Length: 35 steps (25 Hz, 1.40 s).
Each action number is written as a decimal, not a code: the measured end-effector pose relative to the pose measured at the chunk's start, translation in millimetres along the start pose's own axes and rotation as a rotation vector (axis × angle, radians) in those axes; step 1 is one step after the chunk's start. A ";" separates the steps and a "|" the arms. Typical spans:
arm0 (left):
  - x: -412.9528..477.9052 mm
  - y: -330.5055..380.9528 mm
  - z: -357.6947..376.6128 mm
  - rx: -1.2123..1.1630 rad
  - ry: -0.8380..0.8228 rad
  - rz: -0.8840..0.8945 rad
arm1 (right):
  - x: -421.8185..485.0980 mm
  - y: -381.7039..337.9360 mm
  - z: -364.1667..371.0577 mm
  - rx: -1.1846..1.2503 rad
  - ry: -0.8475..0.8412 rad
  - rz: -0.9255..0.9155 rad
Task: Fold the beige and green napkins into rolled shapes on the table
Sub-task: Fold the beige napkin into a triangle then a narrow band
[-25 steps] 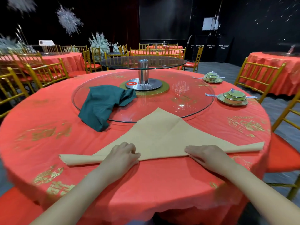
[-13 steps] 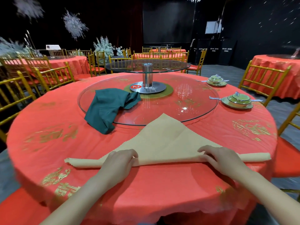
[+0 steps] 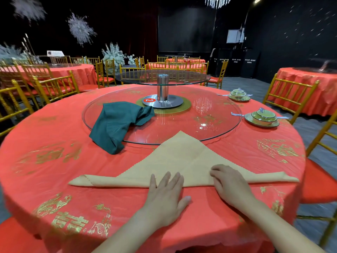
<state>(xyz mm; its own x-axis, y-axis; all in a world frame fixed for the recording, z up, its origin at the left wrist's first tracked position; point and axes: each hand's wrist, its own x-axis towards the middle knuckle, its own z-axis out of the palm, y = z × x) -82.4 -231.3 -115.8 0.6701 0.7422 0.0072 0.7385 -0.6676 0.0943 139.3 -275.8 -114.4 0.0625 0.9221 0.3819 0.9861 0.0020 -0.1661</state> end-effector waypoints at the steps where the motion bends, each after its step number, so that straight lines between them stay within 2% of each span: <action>1: 1.9 -1.3 2.0 -0.007 -0.007 0.000 | -1.0 -16.3 4.7 0.021 -0.007 -0.067; 3: 1.0 -3.2 0.5 -0.009 -0.011 0.008 | -1.6 -53.9 11.7 0.114 -0.148 -0.135; 6: -1.4 -2.4 0.0 -0.002 -0.052 0.013 | -2.0 -85.9 18.9 0.131 -0.298 -0.082; 16: -19.2 -57.3 -2.9 0.004 -0.081 -0.177 | -11.1 -32.3 5.3 -0.110 -0.414 0.042; 23: -40.3 -97.7 -13.5 -0.019 -0.079 -0.305 | -20.5 -0.4 -14.1 -0.152 -0.510 0.214; 30: -48.7 -129.4 -16.2 -0.091 -0.061 -0.459 | -24.3 35.5 -25.7 -0.146 -0.540 0.400; 35: -45.7 -135.0 -12.1 -0.056 -0.049 -0.540 | -28.6 56.7 -35.6 -0.132 -0.539 0.525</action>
<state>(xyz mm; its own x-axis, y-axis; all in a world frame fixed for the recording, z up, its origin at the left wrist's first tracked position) -213.6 -174.4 -116.9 0.2004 0.9743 -0.1029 0.9744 -0.1872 0.1248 198.9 -315.8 -102.3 0.4776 0.8508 -0.2190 0.8602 -0.5036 -0.0803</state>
